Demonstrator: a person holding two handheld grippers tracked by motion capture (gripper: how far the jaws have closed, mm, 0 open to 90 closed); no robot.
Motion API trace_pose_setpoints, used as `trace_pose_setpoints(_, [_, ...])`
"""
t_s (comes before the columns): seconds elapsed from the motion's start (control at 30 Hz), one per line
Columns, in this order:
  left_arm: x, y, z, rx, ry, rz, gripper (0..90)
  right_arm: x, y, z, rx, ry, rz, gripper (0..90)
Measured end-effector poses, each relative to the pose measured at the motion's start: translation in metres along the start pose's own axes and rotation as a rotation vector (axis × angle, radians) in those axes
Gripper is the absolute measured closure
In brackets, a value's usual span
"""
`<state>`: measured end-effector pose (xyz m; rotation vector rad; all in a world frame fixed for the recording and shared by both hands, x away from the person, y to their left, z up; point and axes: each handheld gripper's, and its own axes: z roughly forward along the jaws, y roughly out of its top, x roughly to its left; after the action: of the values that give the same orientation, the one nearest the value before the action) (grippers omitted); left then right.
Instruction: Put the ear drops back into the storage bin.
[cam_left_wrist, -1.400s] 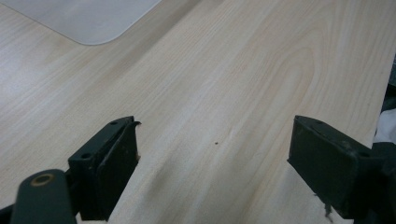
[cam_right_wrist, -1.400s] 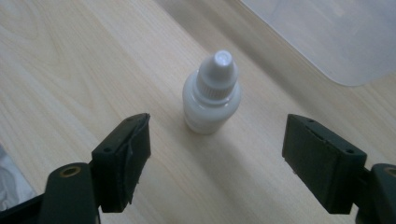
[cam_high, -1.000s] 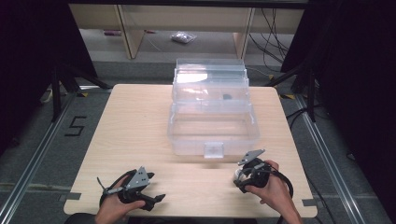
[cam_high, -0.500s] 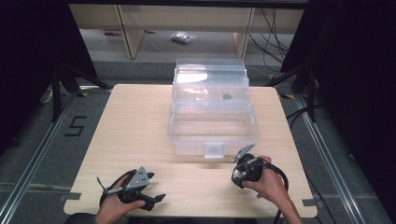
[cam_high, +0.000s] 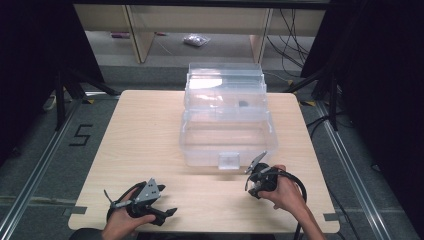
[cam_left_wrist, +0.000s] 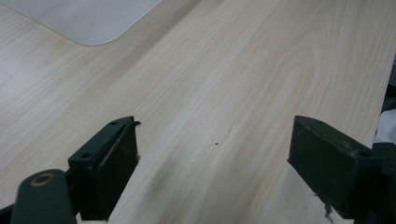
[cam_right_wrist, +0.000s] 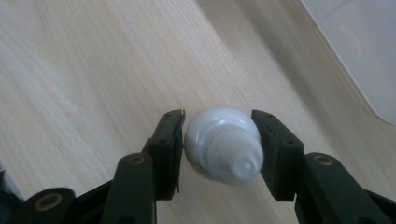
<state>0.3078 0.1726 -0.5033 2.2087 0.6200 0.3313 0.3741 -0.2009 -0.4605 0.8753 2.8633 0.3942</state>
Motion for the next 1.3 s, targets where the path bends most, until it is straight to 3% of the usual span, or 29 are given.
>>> trace_pose_setpoints(0.3, [0.0, 0.0, 0.0, 0.0, -0.001, -0.001, 15.1, -0.001, 0.002, 0.001, 0.026, -0.011, -0.019, 59.9])
trace_pose_setpoints(0.33, [0.0, 0.0, 0.0, -0.001, -0.001, -0.001, 15.1, 0.001, 0.002, 0.001, 0.023, -0.008, 0.003, 59.9])
trace_pose_setpoints(0.43, [0.0, 0.0, 0.0, 0.0, -0.001, -0.001, 15.1, -0.001, 0.002, -0.001, 0.011, 0.001, -0.021, 60.0])
trace_pose_setpoints(0.47, [0.0, 0.0, 0.0, 0.0, 0.0, -0.001, 15.1, 0.001, 0.002, -0.003, 0.015, -0.001, 0.001, 60.0])
trace_pose_setpoints(0.53, [0.0, 0.0, 0.0, 0.0, 0.0, -0.001, 15.1, -0.001, 0.003, -0.007, 0.004, 0.003, -0.006, 60.0])
trace_pose_setpoints(0.57, [0.0, 0.0, 0.0, 0.0, 0.0, -0.002, 15.1, -0.004, 0.004, -0.009, -0.002, 0.001, -0.035, 60.0])
trace_pose_setpoints(0.63, [0.0, 0.0, 0.0, -0.003, 0.0, 0.0, 15.1, -0.002, 0.005, -0.013, -0.001, -0.003, -0.001, 60.0])
trace_pose_setpoints(0.97, [0.0, 0.0, 0.0, -0.003, 0.001, 0.0, 15.1, -0.011, 0.01, -0.032, -0.022, -0.007, -0.007, 60.0])
trace_pose_setpoints(1.0, [0.0, 0.0, 0.0, -0.001, -0.001, -0.001, 15.1, -0.014, 0.011, -0.034, -0.026, 0.004, -0.023, 60.0])
trace_pose_setpoints(1.07, [0.0, 0.0, 0.0, 0.0, 0.0, -0.001, 15.1, -0.015, 0.012, -0.038, -0.035, 0.03, 0.023, 60.0])
trace_pose_setpoints(1.3, [0.0, 0.0, 0.001, -0.001, 0.0, 0.0, 15.1, -0.025, 0.017, -0.056, -0.05, 0.025, 0.015, 60.0])
